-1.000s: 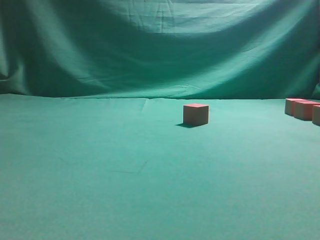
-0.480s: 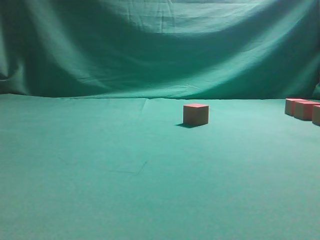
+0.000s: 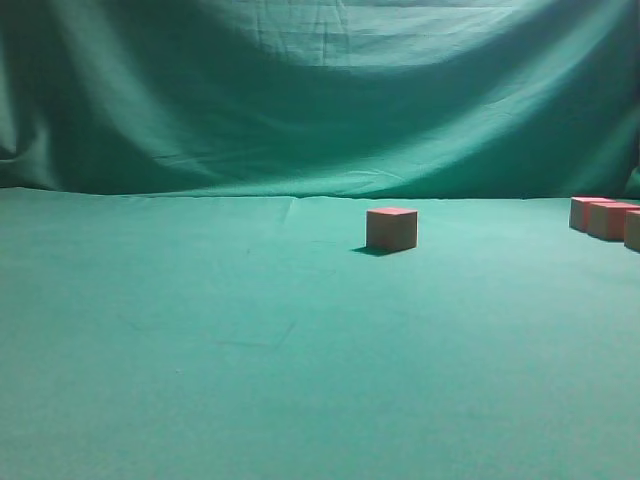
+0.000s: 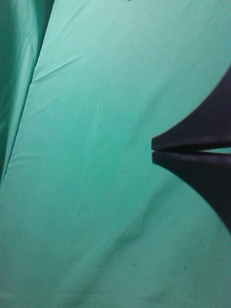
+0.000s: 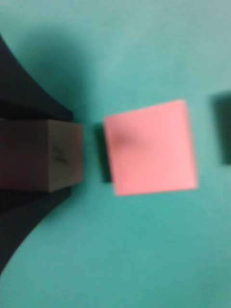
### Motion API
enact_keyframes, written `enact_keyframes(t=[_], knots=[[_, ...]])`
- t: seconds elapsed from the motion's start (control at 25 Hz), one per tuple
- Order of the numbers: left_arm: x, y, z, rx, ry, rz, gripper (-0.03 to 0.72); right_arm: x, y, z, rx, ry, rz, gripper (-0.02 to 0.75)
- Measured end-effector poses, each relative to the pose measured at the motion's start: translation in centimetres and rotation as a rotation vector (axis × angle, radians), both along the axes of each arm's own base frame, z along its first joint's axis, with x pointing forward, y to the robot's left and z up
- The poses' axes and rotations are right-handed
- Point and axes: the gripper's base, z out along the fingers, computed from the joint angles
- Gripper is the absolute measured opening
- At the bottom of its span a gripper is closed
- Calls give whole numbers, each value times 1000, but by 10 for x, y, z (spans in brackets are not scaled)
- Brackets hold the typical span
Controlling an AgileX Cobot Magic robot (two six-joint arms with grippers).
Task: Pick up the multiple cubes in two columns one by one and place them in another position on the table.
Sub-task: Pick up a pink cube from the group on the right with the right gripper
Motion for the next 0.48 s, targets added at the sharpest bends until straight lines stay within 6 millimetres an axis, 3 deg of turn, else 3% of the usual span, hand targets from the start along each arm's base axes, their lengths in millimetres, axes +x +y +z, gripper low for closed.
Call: enact_keyframes(t=[0.12, 0.24, 0.48], knots=[[0, 0, 0, 0, 0, 0, 0, -2, 1, 7, 23, 72, -33, 269], [0, 0, 0, 0, 0, 0, 0, -1, 4, 29, 48, 91, -61, 269], [0, 0, 0, 0, 0, 0, 0, 2, 33, 101, 43, -62, 37, 269]])
